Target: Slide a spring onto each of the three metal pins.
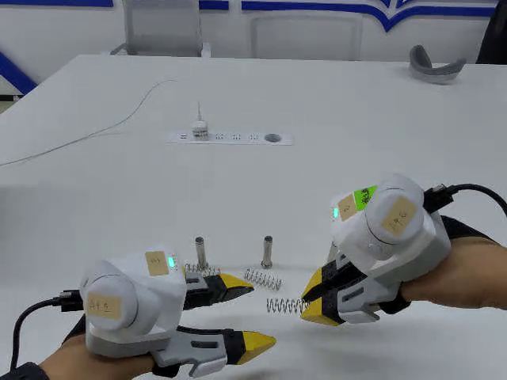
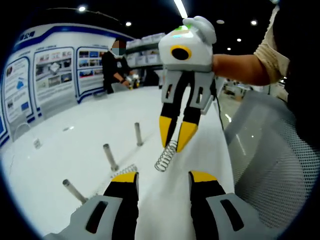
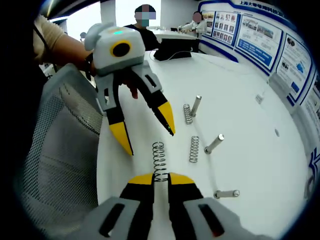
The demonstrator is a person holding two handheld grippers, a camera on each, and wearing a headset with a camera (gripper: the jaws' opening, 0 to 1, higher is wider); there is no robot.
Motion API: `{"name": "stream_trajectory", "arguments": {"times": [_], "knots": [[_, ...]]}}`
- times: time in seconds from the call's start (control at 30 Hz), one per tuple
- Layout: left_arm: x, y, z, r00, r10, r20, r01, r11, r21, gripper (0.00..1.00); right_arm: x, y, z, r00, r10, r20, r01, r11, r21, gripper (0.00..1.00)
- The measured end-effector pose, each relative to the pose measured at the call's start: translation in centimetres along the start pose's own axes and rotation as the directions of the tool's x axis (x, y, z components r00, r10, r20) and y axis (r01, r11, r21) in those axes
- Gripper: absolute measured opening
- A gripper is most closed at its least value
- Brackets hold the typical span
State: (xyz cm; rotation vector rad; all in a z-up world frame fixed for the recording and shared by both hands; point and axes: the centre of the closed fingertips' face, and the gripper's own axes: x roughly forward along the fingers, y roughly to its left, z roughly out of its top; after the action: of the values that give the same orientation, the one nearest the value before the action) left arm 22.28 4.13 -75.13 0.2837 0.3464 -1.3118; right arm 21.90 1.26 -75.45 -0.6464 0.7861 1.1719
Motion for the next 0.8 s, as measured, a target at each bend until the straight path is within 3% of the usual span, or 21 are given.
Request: {"name": "stream_trajectory", "arguments": {"times": [0.33, 0.8], "knots": [[0.2, -0.7, 0.5, 0.9994, -0.033, 0.009, 0.033, 0.999, 0.039, 0.27, 0.3, 0.8, 0.4, 0.9997, 0.024, -0.009, -0.025, 0.999, -0.033, 0.11], [0.4, -1.4, 0.4, 0.9981, -0.061, 0.0, 0.061, 0.994, 0.088, 0.13, 0.5, 1.6, 0.4, 0.9987, 0.045, -0.026, -0.046, 0.997, -0.06, 0.11]]}}
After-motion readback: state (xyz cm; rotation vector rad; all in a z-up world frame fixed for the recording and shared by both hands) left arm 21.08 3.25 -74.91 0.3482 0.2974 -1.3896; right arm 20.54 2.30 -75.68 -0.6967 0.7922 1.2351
